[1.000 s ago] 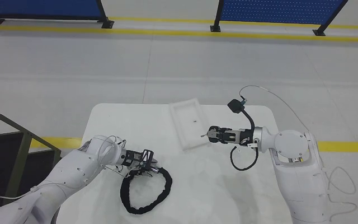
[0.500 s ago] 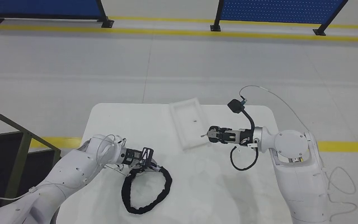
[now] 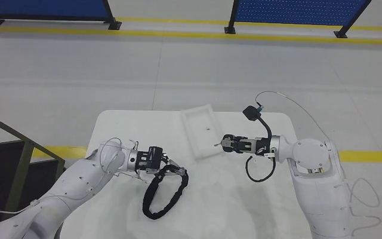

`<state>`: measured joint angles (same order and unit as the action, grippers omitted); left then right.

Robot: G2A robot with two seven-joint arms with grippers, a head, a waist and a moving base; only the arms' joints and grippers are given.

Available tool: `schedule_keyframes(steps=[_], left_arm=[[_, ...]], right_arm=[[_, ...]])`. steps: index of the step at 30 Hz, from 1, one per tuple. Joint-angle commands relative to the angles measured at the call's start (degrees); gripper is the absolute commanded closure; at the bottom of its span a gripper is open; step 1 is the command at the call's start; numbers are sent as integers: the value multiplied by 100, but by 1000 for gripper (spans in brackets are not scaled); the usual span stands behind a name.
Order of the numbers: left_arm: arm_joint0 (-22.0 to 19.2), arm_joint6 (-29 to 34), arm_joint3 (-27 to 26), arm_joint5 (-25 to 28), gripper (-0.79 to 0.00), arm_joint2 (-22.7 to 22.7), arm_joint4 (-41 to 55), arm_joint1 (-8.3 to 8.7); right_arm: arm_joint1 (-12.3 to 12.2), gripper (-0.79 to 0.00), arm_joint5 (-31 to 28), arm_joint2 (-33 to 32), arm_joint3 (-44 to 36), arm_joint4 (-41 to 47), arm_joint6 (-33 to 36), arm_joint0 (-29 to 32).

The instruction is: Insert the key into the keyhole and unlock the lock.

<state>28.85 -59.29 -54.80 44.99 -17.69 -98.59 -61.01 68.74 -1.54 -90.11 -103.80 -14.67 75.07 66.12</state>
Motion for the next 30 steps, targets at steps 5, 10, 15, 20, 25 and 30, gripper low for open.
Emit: schedule_keyframes(steps=[5, 10, 15, 20, 25, 30], left_arm=[[-103, -186, -154, -185, 0, 74, 597, -60], [-236, -359, -179, -358, 0, 131, 869, -178], [-267, -575, -255, -574, 0, 222, 1229, -293], [-315, -801, -480, -799, 0, 371, 1678, -324], [-495, -967, -795, -964, 0, 593, 1870, -269], [-668, -1100, -954, -1098, 0, 795, 2085, -196]], right_arm=[[-52, 0, 77, 110, -319, 166, 70, 91], [-117, 0, 189, -55, -899, 557, 281, 216], [-191, 0, 436, -319, -1556, 928, 487, 261], [-268, 0, 593, -517, -1988, 1145, 685, 289], [-333, 0, 683, -560, -2179, 1327, 776, 304], [-393, 0, 757, -576, -2340, 1412, 741, 282]])
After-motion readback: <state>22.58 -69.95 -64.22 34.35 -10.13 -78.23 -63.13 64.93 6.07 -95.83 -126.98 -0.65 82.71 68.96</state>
